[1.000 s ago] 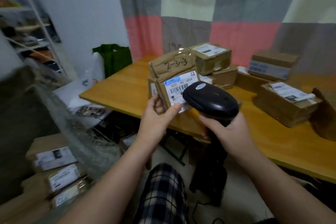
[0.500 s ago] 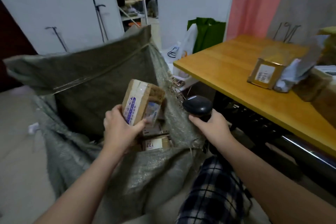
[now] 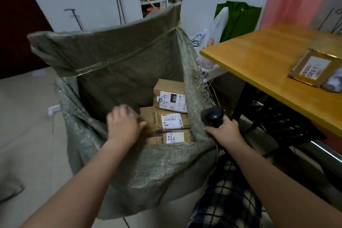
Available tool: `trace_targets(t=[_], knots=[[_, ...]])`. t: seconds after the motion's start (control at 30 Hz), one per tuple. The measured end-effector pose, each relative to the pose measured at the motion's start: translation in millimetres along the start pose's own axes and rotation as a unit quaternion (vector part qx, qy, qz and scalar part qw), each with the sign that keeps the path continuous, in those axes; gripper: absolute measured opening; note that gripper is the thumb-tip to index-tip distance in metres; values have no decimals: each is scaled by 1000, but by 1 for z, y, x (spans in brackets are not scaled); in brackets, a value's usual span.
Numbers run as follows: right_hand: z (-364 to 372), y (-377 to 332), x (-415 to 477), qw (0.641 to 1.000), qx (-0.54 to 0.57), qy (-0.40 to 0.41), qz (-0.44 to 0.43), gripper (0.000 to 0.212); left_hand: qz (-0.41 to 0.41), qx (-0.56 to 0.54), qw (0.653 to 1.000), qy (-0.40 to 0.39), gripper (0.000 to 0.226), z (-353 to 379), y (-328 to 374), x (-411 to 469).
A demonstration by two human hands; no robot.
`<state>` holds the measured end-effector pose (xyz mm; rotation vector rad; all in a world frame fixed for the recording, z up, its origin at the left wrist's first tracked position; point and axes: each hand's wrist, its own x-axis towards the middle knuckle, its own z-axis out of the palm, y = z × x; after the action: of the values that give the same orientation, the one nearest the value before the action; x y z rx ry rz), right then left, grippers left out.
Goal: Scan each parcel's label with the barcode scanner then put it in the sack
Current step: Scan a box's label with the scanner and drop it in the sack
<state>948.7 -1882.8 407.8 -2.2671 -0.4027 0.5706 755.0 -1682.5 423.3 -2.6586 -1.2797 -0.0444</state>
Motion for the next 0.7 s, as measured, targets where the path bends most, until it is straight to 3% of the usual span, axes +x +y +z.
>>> trace_targets(t=[0.1, 0.17, 0.27, 0.33, 0.37, 0.43, 0.5, 0.53, 0.7], knots=[[-6, -4, -5, 999, 44, 7, 14, 42, 213, -118, 961, -128, 71, -13, 50, -22], [-8, -11, -1, 997, 73, 35, -13, 50, 282, -121, 936, -174, 79, -23, 83, -44], [-12, -41, -18, 981, 166, 25, -96, 49, 281, -121, 936, -175, 78, -42, 115, -58], [-16, -61, -36, 960, 243, -13, -141, 38, 236, -173, 946, -139, 47, -55, 111, -52], [-19, -70, -45, 945, 287, -32, -155, 37, 192, -211, 952, -107, 31, -61, 101, -47], [-27, -80, -53, 921, 354, -31, -159, 38, 96, -304, 948, 5, 25, -74, 74, -40], [-37, -83, -56, 918, 365, 3, -156, 33, 93, -383, 912, 113, 31, -86, 64, -46], [-42, -83, -57, 916, 368, 17, -156, 29, 116, -399, 900, 129, 34, -91, 67, -51], [-62, -61, -61, 937, 317, 48, -142, 26, 222, -292, 930, -25, 21, -75, 100, -59]])
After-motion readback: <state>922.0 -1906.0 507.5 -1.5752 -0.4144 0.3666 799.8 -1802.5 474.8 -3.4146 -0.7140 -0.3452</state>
